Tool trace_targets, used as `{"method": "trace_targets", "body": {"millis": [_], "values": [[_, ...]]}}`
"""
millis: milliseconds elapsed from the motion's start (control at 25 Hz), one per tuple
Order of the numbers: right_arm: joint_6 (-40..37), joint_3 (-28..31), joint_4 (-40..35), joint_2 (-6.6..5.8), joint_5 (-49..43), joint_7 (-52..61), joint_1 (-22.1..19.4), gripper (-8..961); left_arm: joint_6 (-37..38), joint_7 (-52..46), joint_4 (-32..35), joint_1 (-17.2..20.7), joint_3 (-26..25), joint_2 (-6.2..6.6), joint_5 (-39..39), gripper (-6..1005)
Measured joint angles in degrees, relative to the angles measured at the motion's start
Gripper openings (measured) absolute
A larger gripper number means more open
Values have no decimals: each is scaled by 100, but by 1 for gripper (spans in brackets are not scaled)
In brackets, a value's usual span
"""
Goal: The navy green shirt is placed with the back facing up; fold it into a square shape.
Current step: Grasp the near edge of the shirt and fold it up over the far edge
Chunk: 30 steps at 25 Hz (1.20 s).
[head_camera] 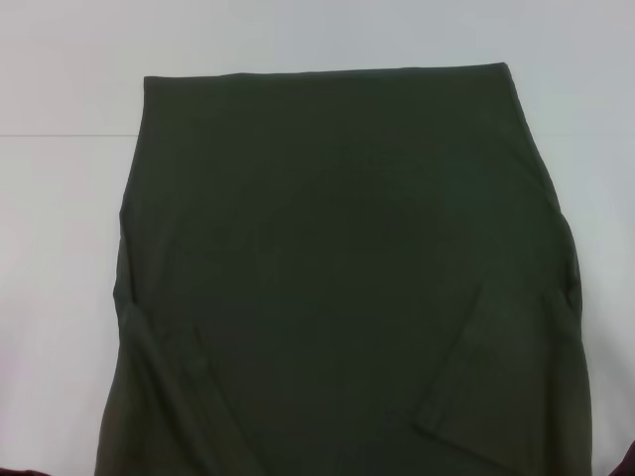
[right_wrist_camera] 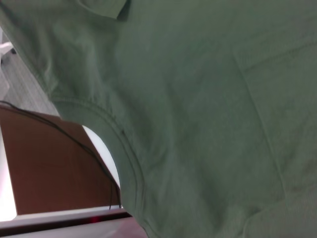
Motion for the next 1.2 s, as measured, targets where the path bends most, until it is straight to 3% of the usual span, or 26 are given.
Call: {"method": "trace_targets", "body": {"millis": [360,480,840,1040,1200], "values": [[33,225,-2,0,64,-41,-106,49,11,148,-160,-61,-158,9,-60,35],[34,724,-4,-46,79,-125,-120,49,12,220,-265,-137,-521,39,-134,35],[222,2581,9,-375,693,-172,-222,50,-456,191,-416,-253,-1857,103,-630,36],[767,3002,106,-433,1512,-158,-379,50,-1169,222,-674,-247,-2130,88,-1222,37],[1416,3039,444,-412,2210,-283,-485,49,-1779,402,-846,-233,-2160,-22,-1753,37]]}}
